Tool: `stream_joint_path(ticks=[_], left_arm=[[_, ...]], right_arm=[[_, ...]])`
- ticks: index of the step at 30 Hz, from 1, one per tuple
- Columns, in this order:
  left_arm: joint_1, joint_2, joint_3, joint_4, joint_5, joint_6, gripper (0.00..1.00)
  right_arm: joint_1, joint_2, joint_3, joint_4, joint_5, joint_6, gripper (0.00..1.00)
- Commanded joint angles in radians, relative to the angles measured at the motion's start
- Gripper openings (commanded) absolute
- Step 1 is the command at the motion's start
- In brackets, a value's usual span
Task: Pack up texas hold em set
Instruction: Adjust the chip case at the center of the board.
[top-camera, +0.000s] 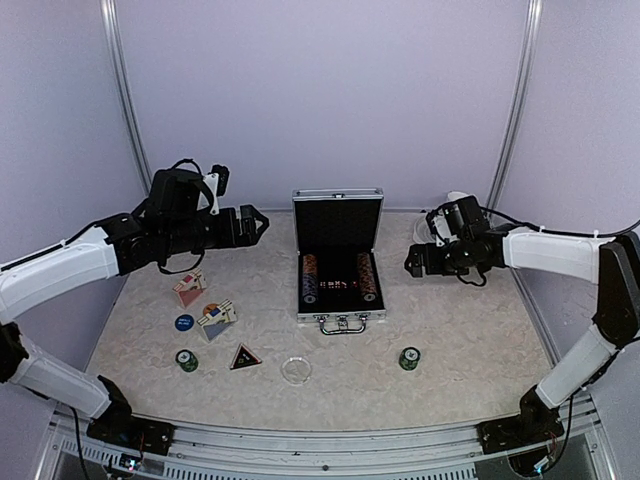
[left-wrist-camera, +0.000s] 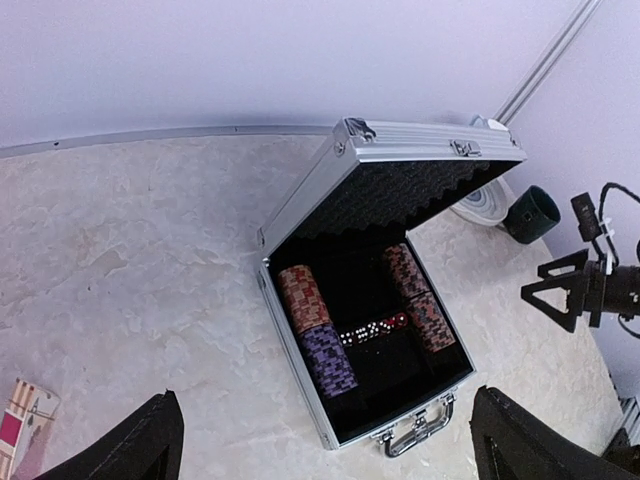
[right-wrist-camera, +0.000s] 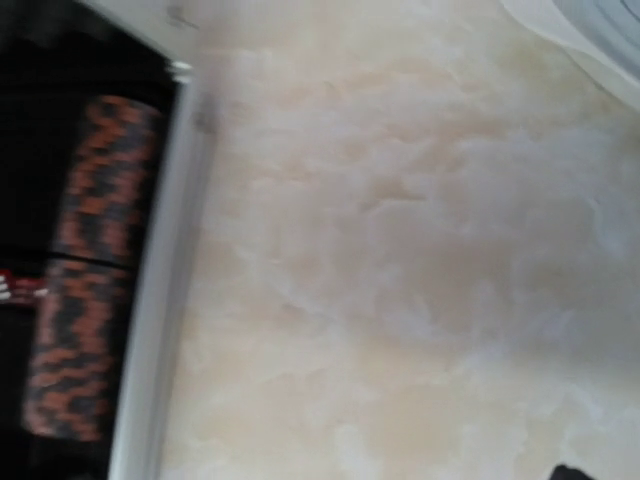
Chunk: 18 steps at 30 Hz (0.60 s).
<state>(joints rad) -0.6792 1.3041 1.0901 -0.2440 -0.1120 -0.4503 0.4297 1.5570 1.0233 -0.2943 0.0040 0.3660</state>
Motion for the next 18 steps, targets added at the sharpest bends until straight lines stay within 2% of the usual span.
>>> stream_joint_path(ticks=[1, 4, 8, 12, 18], left_arm=[[0.002, 0.003, 0.073, -0.08, -0.008, 0.11, 0.99], [0.004, 0.005, 0.052, -0.063, -0.028, 0.117, 0.99], [0.015, -0.017, -0.042, 0.046, 0.016, 0.101, 0.99], [0.02, -0.014, -0.074, 0.078, 0.038, 0.099, 0.99], [0.02, -0.057, -0.17, 0.19, 0.029, 0.113, 0.99]], right_arm=[[-0.003, -0.087, -0.038, 0.004, -0.06, -0.055, 0.99], [-0.003, -0.13, -0.072, -0.013, -0.038, -0.07, 0.99], [-0.003, -0.161, -0.103, -0.012, -0.038, -0.09, 0.99], [-0.003, -0.176, -0.13, 0.007, -0.033, -0.101, 0.99], [-0.003, -0.18, -0.086, -0.01, -0.037, -0.132, 0.99]])
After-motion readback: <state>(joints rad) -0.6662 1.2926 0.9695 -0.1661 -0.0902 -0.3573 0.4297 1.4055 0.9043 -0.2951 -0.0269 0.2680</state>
